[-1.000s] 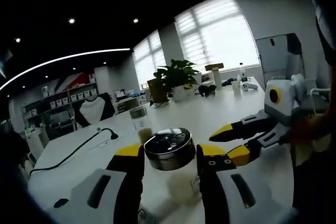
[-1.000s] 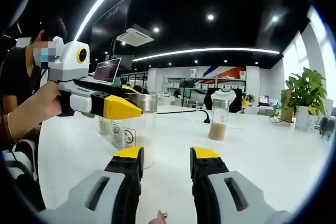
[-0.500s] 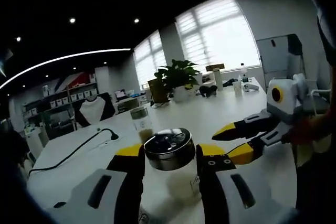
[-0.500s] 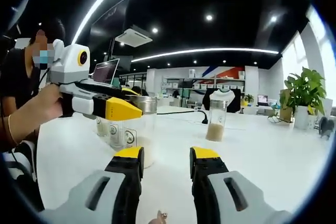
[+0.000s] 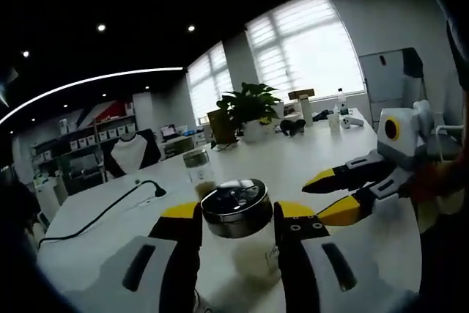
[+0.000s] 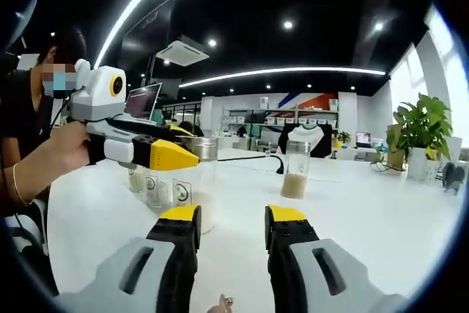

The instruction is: Rotate the seasoning bottle until the label or dispensing opening points toward the visible target arrow and the bottle remains upright within the marked orientation range

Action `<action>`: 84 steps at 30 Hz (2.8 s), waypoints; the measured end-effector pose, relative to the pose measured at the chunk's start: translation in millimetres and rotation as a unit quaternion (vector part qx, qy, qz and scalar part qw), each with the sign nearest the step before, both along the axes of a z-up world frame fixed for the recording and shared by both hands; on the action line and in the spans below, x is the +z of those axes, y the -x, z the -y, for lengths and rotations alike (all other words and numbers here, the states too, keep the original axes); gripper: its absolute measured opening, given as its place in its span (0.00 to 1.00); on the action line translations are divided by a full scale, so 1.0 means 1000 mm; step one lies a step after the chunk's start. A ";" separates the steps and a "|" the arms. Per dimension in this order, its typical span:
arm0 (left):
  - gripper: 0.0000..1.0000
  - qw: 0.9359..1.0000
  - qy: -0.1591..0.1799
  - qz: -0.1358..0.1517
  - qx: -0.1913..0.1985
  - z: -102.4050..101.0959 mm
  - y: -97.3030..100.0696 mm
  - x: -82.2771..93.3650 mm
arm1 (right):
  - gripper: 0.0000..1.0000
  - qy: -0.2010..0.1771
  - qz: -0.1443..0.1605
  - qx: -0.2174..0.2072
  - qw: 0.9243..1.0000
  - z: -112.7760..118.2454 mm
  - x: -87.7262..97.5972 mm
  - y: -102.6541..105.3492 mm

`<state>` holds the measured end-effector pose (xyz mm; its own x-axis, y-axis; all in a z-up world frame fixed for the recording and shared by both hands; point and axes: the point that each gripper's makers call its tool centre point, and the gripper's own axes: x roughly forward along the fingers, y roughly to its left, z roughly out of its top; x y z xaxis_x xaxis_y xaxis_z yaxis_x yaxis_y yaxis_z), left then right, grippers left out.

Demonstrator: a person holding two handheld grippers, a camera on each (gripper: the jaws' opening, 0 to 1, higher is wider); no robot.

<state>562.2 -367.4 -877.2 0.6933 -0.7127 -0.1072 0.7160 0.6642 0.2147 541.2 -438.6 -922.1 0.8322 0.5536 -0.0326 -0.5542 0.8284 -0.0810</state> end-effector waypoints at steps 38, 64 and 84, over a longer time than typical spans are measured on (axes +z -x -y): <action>0.64 0.998 0.068 -0.005 0.014 -0.014 0.002 0.024 | 0.54 -0.049 -0.014 -0.028 0.998 0.041 0.036 -0.090; 0.65 0.996 0.084 -0.005 0.030 -0.029 0.015 0.029 | 0.53 -0.009 0.004 -0.024 1.000 0.032 0.058 -0.179; 0.65 0.995 0.089 -0.009 0.037 -0.041 0.020 0.031 | 0.53 0.006 -0.025 -0.019 0.999 0.008 0.038 -0.232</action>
<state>542.0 -326.2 -846.7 0.7437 -0.6685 0.0020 0.6664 0.7416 0.0765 772.8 -446.6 -884.5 0.8499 0.5206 -0.0815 -0.5257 0.8482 -0.0647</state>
